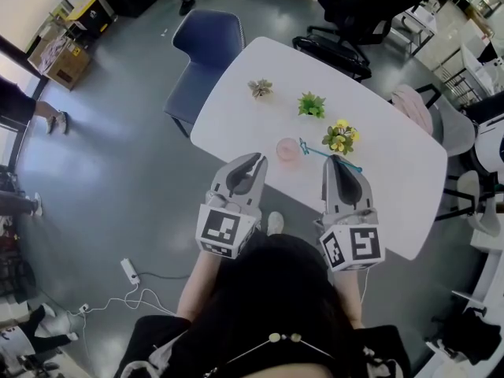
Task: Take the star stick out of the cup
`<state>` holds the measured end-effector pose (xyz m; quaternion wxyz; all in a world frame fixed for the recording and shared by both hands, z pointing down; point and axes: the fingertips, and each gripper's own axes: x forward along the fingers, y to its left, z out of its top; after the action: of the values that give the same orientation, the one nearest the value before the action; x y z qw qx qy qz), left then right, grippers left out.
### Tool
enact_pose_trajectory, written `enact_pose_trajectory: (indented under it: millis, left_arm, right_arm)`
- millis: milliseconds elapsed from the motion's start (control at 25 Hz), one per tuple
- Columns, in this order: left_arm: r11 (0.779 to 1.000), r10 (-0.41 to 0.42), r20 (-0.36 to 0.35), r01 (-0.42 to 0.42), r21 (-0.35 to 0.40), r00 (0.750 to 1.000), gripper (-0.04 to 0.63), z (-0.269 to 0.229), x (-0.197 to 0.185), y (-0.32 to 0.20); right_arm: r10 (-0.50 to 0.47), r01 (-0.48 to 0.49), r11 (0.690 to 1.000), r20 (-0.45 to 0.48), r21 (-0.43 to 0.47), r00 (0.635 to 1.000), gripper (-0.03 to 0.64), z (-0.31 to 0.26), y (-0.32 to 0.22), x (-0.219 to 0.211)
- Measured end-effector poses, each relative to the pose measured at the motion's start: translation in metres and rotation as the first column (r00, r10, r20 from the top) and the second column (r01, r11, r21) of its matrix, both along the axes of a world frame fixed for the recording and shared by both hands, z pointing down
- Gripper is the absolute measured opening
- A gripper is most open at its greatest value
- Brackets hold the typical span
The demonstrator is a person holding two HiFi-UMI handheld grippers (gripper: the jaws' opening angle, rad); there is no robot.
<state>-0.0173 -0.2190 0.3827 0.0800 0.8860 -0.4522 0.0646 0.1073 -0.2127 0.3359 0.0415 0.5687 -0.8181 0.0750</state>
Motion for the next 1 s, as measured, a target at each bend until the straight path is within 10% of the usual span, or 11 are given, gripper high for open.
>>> enact_pose_trajectory:
  millis: [1000]
  left_arm:
    - [0.999,-0.031,-0.002,0.031,-0.003,1.0,0.034,0.0001,-0.0079,0.001]
  right_arm:
    - [-0.027,0.027,1.0,-0.034,-0.004,0.999,0.018,0.002,-0.0014,-0.0043]
